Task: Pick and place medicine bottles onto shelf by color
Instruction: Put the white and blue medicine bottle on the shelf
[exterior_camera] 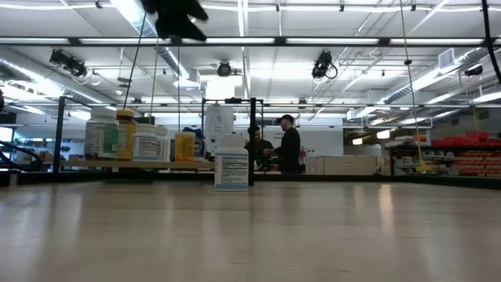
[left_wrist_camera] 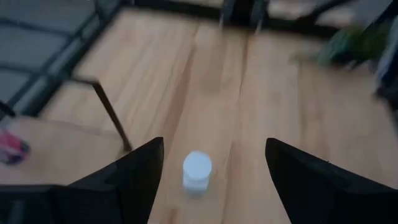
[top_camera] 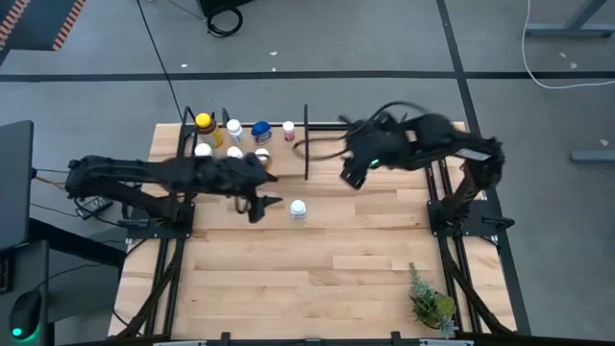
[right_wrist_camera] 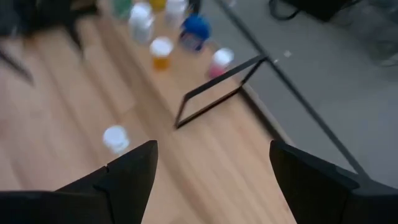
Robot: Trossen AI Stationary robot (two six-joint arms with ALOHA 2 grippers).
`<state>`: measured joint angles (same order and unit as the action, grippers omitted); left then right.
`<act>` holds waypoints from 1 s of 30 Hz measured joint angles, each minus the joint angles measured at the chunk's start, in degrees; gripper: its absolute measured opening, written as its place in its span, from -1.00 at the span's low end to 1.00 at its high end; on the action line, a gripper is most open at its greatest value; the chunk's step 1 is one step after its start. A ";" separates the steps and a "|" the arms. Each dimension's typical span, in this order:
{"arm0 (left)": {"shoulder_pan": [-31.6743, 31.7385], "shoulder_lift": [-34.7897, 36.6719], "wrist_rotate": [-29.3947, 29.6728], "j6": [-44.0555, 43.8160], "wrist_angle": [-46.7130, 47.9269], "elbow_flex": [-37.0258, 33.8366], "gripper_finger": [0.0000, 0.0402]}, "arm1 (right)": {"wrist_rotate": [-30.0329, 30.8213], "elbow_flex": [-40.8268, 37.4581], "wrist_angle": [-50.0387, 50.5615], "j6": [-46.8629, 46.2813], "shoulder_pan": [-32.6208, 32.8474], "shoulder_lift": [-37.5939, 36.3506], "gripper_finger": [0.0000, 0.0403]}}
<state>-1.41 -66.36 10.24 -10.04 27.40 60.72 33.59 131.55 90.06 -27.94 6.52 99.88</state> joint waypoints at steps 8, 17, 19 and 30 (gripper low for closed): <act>1.82 -13.65 -3.54 3.21 0.61 2.88 0.47 | 8.66 0.01 -0.02 0.31 -1.02 -7.70 0.57; 3.23 -25.23 -11.60 0.67 4.09 8.98 0.59 | 9.56 0.02 -0.04 4.66 -5.03 -11.09 0.57; 3.17 -26.97 -11.46 1.47 5.31 10.64 0.63 | 9.55 0.02 -0.02 5.02 -5.48 -11.20 0.57; 5.69 -36.74 -8.52 4.74 15.02 15.86 0.70 | 9.46 0.02 -0.04 5.02 -6.92 -11.35 0.57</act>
<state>4.28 -103.10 1.72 -5.30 42.43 76.58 43.04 131.57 90.02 -22.92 -0.40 88.53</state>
